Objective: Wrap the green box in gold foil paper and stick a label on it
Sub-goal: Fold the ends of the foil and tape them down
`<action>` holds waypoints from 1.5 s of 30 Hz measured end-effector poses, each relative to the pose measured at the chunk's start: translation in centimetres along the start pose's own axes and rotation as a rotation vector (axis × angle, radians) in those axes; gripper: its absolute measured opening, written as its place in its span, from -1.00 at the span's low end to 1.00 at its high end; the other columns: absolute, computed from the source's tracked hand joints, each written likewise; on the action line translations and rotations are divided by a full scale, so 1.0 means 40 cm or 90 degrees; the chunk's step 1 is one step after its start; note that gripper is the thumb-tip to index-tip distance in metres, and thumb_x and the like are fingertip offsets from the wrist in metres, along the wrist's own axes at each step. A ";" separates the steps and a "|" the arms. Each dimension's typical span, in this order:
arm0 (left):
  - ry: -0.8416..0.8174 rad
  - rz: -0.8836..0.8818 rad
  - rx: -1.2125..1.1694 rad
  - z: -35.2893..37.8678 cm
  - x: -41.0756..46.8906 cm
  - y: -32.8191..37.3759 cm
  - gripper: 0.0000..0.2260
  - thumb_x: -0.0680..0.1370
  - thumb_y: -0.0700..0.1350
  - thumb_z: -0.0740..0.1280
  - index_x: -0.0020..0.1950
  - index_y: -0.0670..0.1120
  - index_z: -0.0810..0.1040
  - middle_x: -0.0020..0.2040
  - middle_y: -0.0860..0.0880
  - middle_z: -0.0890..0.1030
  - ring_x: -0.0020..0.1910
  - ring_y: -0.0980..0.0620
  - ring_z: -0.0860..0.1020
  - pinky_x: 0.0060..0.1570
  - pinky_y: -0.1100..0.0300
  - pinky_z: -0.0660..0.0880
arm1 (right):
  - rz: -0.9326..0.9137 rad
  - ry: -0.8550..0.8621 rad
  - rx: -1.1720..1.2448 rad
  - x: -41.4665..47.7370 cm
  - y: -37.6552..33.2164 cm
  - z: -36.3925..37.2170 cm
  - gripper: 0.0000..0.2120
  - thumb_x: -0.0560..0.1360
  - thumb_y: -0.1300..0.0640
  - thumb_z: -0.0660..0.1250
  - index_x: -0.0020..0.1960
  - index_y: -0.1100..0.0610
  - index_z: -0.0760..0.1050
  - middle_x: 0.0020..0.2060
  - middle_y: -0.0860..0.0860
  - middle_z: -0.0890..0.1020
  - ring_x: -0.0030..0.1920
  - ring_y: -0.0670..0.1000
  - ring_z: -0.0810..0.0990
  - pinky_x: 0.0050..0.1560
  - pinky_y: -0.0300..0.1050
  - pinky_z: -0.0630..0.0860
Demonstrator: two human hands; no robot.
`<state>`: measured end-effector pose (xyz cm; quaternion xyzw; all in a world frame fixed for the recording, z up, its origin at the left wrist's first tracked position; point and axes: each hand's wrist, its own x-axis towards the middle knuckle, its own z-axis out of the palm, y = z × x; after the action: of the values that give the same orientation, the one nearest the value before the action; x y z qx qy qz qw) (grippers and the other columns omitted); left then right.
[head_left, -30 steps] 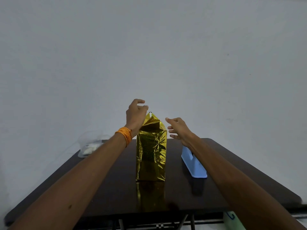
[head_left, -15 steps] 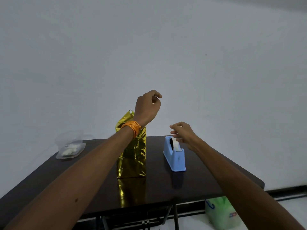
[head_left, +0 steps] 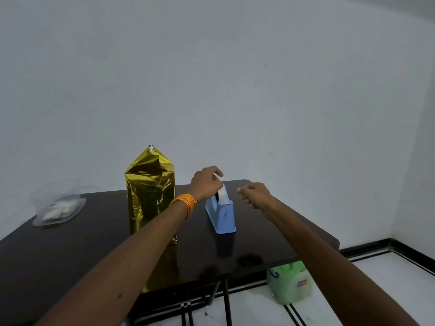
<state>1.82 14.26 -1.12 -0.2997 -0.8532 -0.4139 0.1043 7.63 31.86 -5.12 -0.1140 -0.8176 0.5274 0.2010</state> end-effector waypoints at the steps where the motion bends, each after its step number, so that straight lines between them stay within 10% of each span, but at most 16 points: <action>1: -0.026 -0.019 0.013 0.020 0.000 -0.016 -0.72 0.46 -0.26 0.31 0.15 -0.06 0.58 0.00 -0.09 0.63 0.00 -0.09 0.59 0.00 0.02 0.57 | 0.004 -0.008 -0.004 0.002 0.013 0.002 -0.78 0.57 0.09 0.36 -0.21 0.15 0.50 -0.31 0.03 0.56 -0.34 -0.05 0.43 -0.35 -0.21 0.36; 9: -0.168 -0.077 0.069 0.116 -0.013 -0.122 -0.58 0.44 -0.11 0.45 0.27 -0.13 0.49 0.19 -0.09 0.53 0.13 -0.08 0.52 0.08 0.06 0.49 | 0.035 -0.032 -0.010 0.024 0.068 0.048 -0.75 0.59 0.02 0.32 -0.15 0.15 0.61 -0.35 -0.04 0.52 -0.37 -0.09 0.41 -0.39 -0.25 0.32; 18: -0.084 -0.071 0.035 0.137 -0.004 -0.169 -0.53 0.29 0.04 0.63 0.07 -0.17 0.65 0.06 -0.07 0.63 0.02 -0.05 0.58 -0.06 0.12 0.52 | 0.118 -0.036 0.066 0.053 0.053 0.113 -0.77 0.54 0.05 0.40 0.00 0.24 0.63 -0.23 0.08 0.63 -0.28 -0.04 0.54 -0.32 -0.20 0.41; 25: -0.085 -0.064 0.051 0.133 -0.008 -0.164 -0.56 0.29 0.04 0.62 0.02 -0.23 0.69 0.02 -0.12 0.68 0.00 -0.10 0.62 0.02 -0.02 0.59 | 0.226 -0.024 0.146 0.061 0.021 0.127 -0.89 0.49 0.28 0.46 -0.16 0.27 0.56 -0.28 0.09 0.60 -0.36 -0.02 0.55 -0.61 -0.32 0.37; 34: -0.086 -0.080 0.038 0.133 -0.016 -0.159 -0.55 0.29 0.03 0.63 0.02 -0.23 0.67 0.07 -0.16 0.66 0.02 -0.12 0.62 0.02 0.01 0.58 | 0.140 0.064 0.004 0.092 -0.005 0.154 -0.83 0.44 0.15 0.54 -0.20 0.25 0.66 -0.14 0.14 0.72 -0.06 0.09 0.70 0.06 0.03 0.63; 45: -0.094 -0.088 0.038 0.128 -0.020 -0.152 -0.53 0.29 0.04 0.63 0.05 -0.23 0.66 0.08 -0.16 0.65 0.04 -0.12 0.60 0.03 0.00 0.57 | 0.137 0.103 0.000 0.041 -0.026 0.138 -0.79 0.42 0.18 0.53 -0.08 0.33 0.68 -0.12 0.17 0.71 -0.28 -0.02 0.58 -0.30 -0.15 0.51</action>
<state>-0.81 14.94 -8.63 -0.2668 -0.8890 -0.3715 0.0213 3.71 27.58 -5.81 -0.2433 -0.7819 0.5349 0.2082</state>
